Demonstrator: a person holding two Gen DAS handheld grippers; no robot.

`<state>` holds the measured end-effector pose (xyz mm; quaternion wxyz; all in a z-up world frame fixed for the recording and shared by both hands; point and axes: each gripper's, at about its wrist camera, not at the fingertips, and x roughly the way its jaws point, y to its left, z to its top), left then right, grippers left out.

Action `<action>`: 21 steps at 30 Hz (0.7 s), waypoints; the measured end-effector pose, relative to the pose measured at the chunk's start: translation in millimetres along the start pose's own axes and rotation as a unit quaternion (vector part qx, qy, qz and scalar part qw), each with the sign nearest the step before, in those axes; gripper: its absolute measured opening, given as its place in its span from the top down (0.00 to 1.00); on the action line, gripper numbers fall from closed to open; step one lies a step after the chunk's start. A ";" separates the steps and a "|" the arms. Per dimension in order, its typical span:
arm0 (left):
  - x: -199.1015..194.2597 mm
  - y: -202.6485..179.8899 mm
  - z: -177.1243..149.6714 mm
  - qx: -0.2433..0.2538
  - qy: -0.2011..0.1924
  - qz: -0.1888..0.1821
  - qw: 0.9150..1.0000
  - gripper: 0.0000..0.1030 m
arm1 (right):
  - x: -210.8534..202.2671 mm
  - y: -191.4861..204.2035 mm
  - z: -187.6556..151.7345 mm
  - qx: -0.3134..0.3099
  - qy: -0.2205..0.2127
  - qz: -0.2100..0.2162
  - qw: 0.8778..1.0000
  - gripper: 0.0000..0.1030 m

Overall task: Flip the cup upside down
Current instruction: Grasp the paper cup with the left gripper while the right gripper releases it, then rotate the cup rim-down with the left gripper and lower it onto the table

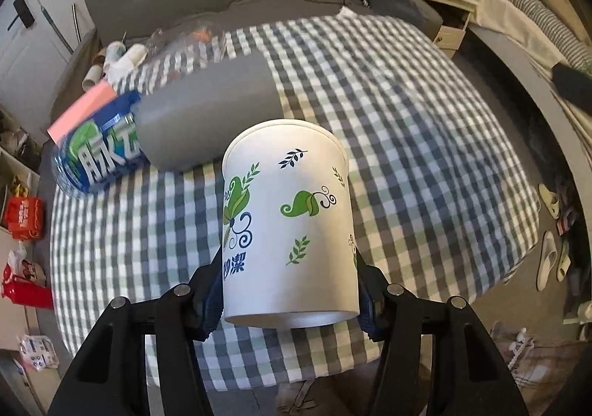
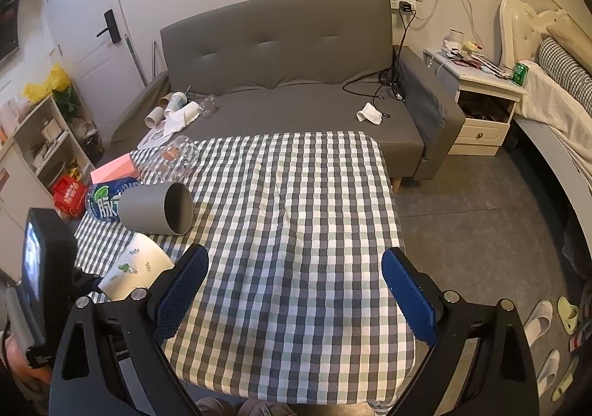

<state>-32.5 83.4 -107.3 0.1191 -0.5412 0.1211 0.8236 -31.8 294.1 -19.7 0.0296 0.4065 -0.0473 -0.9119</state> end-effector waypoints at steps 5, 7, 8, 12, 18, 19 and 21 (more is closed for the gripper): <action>-12.9 -0.5 9.7 0.023 0.002 0.002 1.000 0.43 | 3.1 1.5 1.3 -0.006 0.004 0.000 1.000 0.07; -11.8 -1.3 13.0 0.038 0.016 0.006 0.999 0.43 | 3.9 1.6 0.6 -0.007 0.006 0.000 1.000 0.07; -11.0 -1.0 14.0 0.043 0.021 0.006 0.999 0.43 | 3.7 1.9 0.4 -0.006 0.007 0.000 1.000 0.07; -4.5 -1.2 11.5 0.064 0.032 0.018 0.997 0.42 | 4.6 1.9 0.7 -0.007 0.008 0.000 1.000 0.07; 15.1 10.1 4.2 0.023 0.049 0.013 0.998 0.42 | 6.5 0.1 1.1 -0.005 0.011 0.001 1.000 0.07; 14.2 10.7 3.9 0.024 0.049 0.015 0.998 0.42 | 6.5 -0.2 1.2 -0.005 0.011 0.002 1.000 0.07; 10.2 11.0 4.6 0.032 0.048 0.019 0.998 0.42 | 7.0 -0.5 0.1 -0.006 0.011 0.004 1.000 0.07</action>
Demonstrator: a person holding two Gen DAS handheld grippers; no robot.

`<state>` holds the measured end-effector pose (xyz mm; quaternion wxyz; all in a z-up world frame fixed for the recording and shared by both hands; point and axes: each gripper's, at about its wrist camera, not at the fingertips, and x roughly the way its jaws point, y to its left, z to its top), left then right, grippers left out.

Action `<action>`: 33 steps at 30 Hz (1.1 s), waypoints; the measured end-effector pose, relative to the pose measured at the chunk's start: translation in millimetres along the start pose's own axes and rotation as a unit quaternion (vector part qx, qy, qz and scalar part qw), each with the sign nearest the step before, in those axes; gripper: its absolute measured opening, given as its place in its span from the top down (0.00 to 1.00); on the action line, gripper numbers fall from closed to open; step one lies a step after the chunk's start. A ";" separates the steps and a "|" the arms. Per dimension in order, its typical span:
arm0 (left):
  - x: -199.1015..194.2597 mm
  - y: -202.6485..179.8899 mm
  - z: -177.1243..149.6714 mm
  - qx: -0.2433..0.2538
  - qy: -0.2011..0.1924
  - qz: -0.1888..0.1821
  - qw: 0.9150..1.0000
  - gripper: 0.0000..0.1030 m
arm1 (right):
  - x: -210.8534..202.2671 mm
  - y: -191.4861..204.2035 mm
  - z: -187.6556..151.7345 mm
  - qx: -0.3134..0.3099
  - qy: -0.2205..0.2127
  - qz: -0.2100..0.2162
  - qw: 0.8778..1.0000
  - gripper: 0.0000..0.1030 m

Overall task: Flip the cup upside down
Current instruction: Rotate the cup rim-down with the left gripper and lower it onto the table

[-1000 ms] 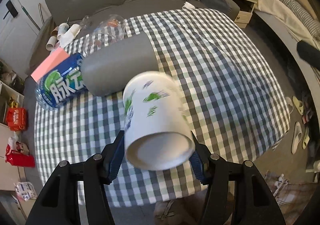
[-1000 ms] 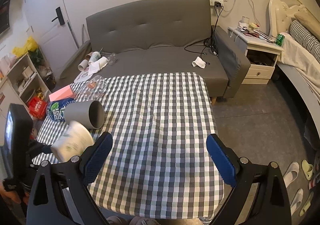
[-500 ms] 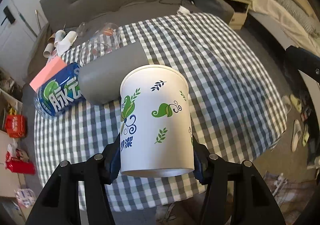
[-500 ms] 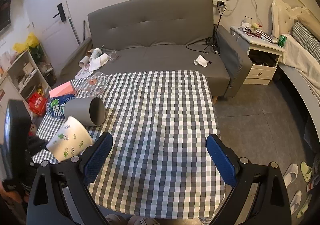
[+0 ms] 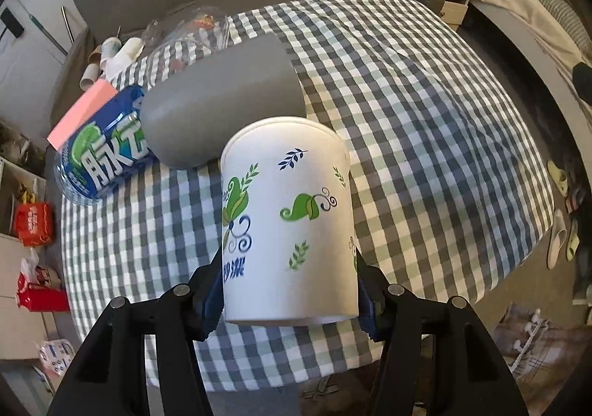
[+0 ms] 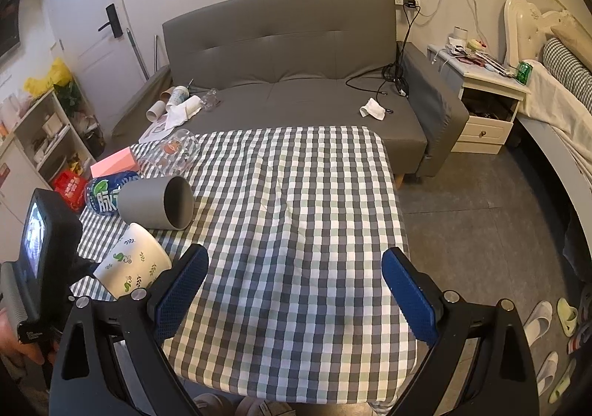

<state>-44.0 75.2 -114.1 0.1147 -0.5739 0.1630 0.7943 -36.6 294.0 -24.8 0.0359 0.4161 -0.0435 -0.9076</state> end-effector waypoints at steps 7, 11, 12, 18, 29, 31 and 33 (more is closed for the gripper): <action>-17.3 7.4 8.6 0.013 -0.015 0.006 1.000 0.42 | 1.6 -0.1 -0.4 -0.001 0.001 0.003 1.000 0.07; -16.2 10.7 11.0 0.003 -0.019 0.002 1.000 0.42 | 2.0 -2.9 -1.2 0.000 0.003 0.003 1.000 0.07; -14.4 10.8 11.1 0.001 -0.017 0.001 1.000 0.42 | 1.9 -2.4 -1.3 0.000 0.003 0.003 1.000 0.07; -4.1 10.2 7.4 -0.006 -0.010 -0.003 1.000 0.42 | 2.7 -1.0 -1.7 -0.002 0.005 0.002 1.000 0.07; -31.1 14.3 -22.2 -0.015 -0.045 -0.019 0.999 0.31 | -4.8 -1.4 -0.4 -0.005 -0.013 0.003 1.000 0.07; -46.0 18.0 -34.8 -0.030 -0.067 -0.031 0.997 0.31 | -10.1 0.7 -0.8 -0.007 -0.022 0.003 1.000 0.07; -60.1 24.1 -42.4 -0.044 -0.094 -0.040 0.994 0.31 | -16.9 7.0 -1.8 -0.013 -0.033 0.005 0.999 0.07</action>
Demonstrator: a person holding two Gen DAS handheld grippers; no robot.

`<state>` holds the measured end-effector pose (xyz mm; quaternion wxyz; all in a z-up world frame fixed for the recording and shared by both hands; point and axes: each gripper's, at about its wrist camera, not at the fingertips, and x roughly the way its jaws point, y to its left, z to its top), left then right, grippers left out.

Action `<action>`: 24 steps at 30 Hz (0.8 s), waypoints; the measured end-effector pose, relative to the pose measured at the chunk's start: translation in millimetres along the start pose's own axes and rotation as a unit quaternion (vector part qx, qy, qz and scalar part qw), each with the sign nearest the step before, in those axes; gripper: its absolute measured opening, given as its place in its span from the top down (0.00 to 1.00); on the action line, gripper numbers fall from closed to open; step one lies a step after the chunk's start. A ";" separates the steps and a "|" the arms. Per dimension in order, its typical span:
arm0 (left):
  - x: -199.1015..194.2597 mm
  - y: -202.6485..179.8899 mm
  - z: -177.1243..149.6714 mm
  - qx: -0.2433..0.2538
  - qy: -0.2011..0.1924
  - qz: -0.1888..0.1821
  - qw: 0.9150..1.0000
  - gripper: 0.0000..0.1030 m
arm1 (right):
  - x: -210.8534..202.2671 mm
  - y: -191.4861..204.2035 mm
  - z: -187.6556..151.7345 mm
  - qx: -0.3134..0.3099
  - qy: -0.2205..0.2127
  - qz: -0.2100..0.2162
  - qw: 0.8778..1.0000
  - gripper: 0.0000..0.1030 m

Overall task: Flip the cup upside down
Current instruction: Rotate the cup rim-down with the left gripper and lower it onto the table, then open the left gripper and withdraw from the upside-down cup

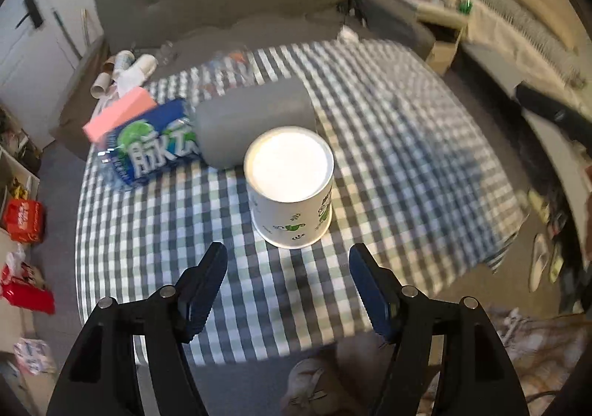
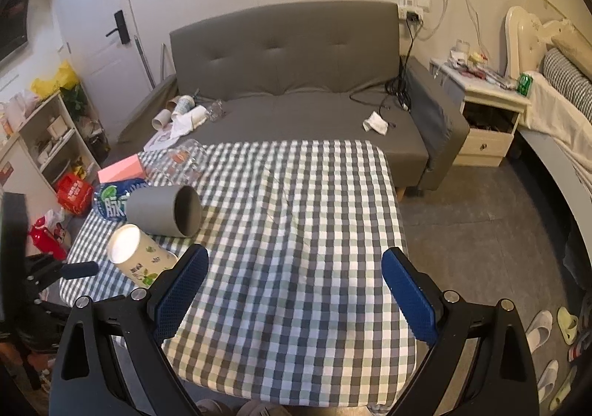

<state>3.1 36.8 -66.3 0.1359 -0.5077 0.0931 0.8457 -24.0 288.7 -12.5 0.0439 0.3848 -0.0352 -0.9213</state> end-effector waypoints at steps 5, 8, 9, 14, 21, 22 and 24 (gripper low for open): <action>-53.0 20.7 -2.8 -0.032 -0.118 0.023 0.992 0.31 | -23.1 29.2 -1.8 -0.030 -0.043 0.010 0.999 0.07; -80.6 37.2 -8.6 -0.065 -0.182 0.030 0.981 0.31 | -37.1 52.1 -7.6 -0.057 -0.070 0.008 0.996 0.07; -85.1 43.9 -8.7 -0.075 -0.192 0.034 0.978 0.31 | -41.5 58.9 -10.3 -0.064 -0.077 0.004 0.995 0.07; -89.5 58.2 -28.1 -0.115 -0.210 0.058 0.969 0.22 | -60.8 87.8 -26.9 -0.054 -0.105 -0.004 0.993 0.07; -95.6 50.1 -38.6 -0.076 -0.234 0.085 0.966 0.04 | -48.0 113.4 -43.4 -0.055 -0.071 -0.013 0.996 0.01; -95.4 49.9 -39.5 -0.077 -0.231 0.084 0.966 0.01 | -45.6 116.9 -44.6 -0.060 -0.069 -0.019 0.996 0.01; -93.9 50.2 -41.9 -0.083 -0.225 0.079 0.968 0.01 | -42.5 118.1 -46.2 -0.066 -0.063 -0.021 0.996 0.00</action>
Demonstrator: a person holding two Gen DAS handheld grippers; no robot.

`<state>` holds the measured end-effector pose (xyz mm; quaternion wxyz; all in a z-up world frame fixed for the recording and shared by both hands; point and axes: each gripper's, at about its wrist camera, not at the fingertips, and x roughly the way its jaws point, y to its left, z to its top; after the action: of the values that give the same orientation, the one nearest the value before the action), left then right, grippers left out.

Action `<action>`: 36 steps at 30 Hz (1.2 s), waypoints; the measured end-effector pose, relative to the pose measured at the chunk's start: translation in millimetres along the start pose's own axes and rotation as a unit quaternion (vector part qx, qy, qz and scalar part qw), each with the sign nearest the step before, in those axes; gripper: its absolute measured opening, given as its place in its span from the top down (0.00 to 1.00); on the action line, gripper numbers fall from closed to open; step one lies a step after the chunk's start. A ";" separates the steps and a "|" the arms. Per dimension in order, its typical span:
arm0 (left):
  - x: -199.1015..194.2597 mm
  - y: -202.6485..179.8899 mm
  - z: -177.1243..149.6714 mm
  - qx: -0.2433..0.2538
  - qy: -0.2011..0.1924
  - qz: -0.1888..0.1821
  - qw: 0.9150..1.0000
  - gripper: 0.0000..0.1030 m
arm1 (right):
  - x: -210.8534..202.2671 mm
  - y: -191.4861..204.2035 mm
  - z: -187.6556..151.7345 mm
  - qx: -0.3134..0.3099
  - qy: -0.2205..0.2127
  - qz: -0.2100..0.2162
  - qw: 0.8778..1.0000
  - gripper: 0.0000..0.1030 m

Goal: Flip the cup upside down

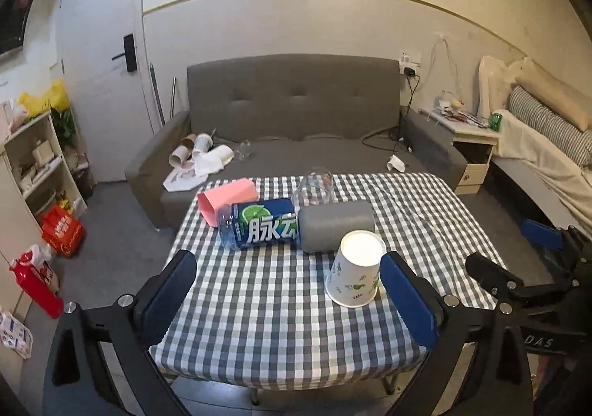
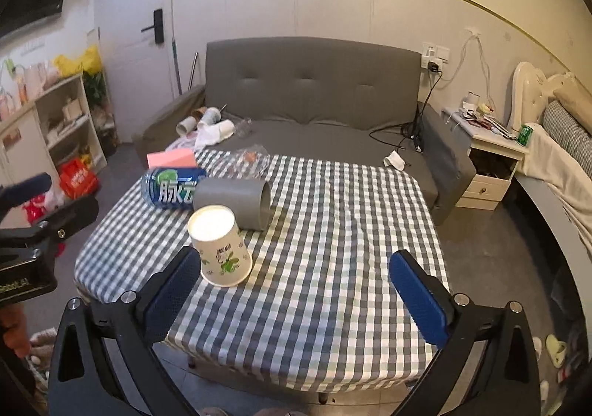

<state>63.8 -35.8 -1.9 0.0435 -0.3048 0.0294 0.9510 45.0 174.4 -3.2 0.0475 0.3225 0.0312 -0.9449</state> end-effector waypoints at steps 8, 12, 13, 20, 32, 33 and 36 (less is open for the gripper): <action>2.9 2.1 -5.5 0.000 0.008 0.007 1.000 0.01 | 6.9 -5.4 1.0 0.016 0.008 -0.007 1.000 0.00; 4.7 2.9 -6.0 -0.001 0.014 0.010 1.000 0.00 | 7.5 -3.0 0.0 0.013 0.008 -0.010 1.000 0.00; 4.9 3.0 -6.1 -0.001 0.015 0.010 1.000 0.00 | 7.4 -2.8 0.0 0.013 0.008 -0.010 1.000 0.00; 4.0 4.1 -6.8 -0.001 0.016 0.014 1.000 0.00 | 6.3 -4.3 0.3 0.015 0.007 -0.013 1.000 0.00; 5.8 4.0 -7.2 -0.001 0.022 0.012 1.000 0.00 | 5.7 -5.3 1.5 0.016 0.006 -0.013 1.000 0.00; 6.0 3.6 -7.3 -0.001 0.022 0.012 1.000 0.00 | 5.9 -5.1 1.3 0.016 0.007 -0.014 1.000 0.00; 6.2 2.6 -7.0 -0.001 0.023 0.008 1.000 0.00 | 5.5 -5.5 1.6 0.017 0.007 -0.014 1.000 0.00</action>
<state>62.6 -38.5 -11.1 0.0347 -0.3267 0.0324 0.9439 39.1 179.4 -5.2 0.0286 0.3298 0.0201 -0.9434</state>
